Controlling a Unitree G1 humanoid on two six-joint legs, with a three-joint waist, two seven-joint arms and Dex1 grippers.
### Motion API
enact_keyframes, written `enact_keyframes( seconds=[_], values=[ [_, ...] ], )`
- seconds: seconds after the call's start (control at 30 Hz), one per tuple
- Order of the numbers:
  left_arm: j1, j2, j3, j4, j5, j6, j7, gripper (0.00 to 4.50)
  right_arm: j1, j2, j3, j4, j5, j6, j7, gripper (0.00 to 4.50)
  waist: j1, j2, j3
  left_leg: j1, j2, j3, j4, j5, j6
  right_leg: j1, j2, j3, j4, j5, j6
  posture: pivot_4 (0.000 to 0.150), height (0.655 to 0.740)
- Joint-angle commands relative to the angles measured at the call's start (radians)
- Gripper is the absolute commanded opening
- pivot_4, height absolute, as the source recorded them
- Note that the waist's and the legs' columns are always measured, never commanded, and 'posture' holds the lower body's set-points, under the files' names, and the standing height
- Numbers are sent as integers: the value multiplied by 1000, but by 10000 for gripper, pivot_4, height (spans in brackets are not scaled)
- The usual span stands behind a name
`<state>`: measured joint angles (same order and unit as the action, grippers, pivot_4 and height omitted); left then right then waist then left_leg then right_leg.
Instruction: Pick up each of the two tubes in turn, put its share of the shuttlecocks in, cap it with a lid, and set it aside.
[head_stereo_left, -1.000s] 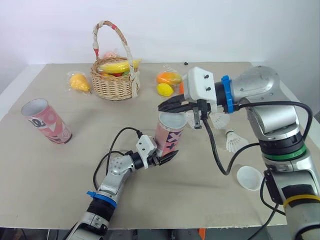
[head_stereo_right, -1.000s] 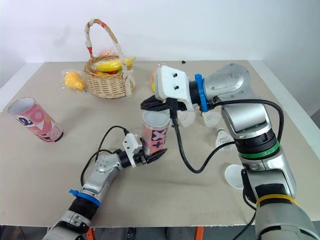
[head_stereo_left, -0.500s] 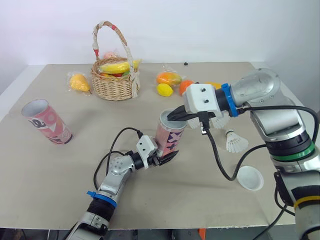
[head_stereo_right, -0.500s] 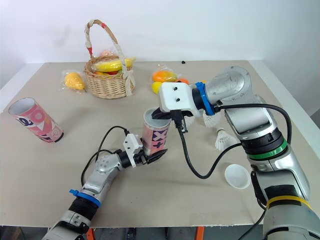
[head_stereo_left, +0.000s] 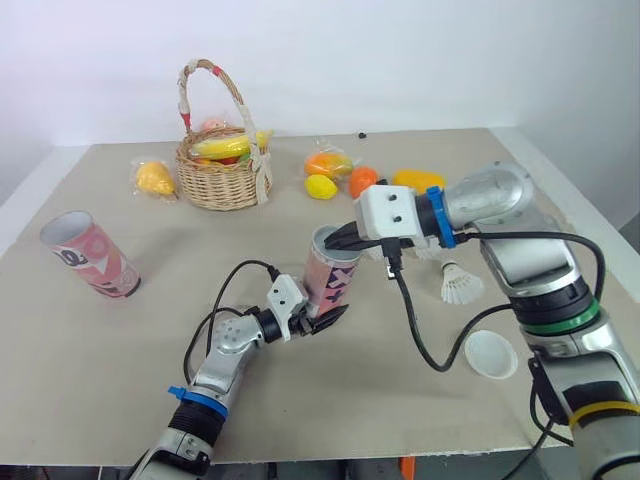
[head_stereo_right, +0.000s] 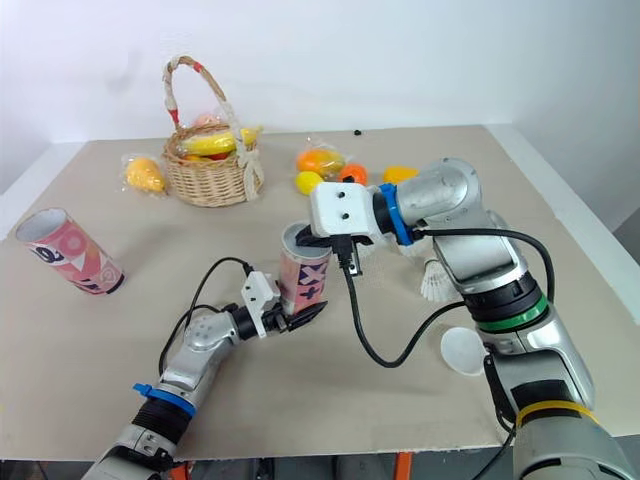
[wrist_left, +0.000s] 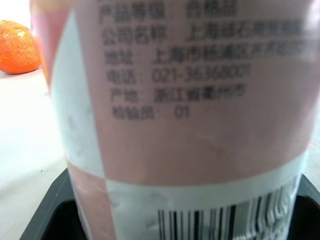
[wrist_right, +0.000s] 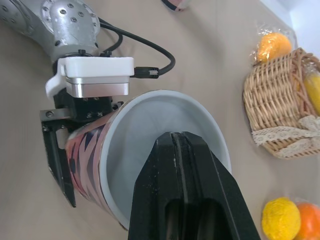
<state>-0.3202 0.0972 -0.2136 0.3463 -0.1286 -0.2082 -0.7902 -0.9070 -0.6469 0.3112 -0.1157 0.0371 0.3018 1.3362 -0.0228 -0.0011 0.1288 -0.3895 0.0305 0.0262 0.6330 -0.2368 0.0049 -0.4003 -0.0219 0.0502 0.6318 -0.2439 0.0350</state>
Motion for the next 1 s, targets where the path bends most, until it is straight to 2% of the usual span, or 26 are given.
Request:
enact_keyframes(
  seconds=[0.03, 0.57, 0.7, 0.87, 0.97, 1.0],
  values=[
    [27, -10, -25, 50, 12, 24, 1, 32557, 70, 32, 135, 3, -21, 2, 43, 1016, 0, 2, -2, 1, 0, 0, -1, 0, 0, 0, 1, 0, 0, 0, -1, 1500, 7400],
    [23, -19, -22, 63, 14, 17, 1, 32557, 106, 86, 141, -79, 8, 69, 37, 1016, 0, 1, -16, 6, 0, 1, -6, -1, 0, 2, 3, 5, 0, -5, -2, 1500, 7400],
    [25, -17, -20, 60, 12, 15, 0, 32557, 82, 86, 71, -70, 57, 81, 35, 1016, 0, 0, -16, 6, 0, 1, -7, -1, 0, 2, 3, 5, 1, -4, -2, 1500, 7400],
    [34, -8, -15, 46, 1, 19, -14, 32557, 72, 60, -61, -102, 194, 196, 38, 1016, 2, -3, -13, 4, 0, 0, -7, -1, 0, 1, 3, 5, 1, -4, -1, 1500, 7400],
    [38, -4, -14, 36, -6, 24, -22, 32557, 68, 42, -140, -127, 286, 278, 21, 8813, 2, -9, -10, 0, 0, 0, -6, -1, 0, -1, 2, 5, 1, -1, -4, 1500, 7400],
    [40, -2, -14, 32, -7, 27, -26, 32557, 67, 36, -164, -134, 316, 305, 12, 13370, 2, -9, -9, -2, 0, -1, -6, -1, 0, -3, 1, 5, 1, -1, -5, 1500, 7400]
  ],
)
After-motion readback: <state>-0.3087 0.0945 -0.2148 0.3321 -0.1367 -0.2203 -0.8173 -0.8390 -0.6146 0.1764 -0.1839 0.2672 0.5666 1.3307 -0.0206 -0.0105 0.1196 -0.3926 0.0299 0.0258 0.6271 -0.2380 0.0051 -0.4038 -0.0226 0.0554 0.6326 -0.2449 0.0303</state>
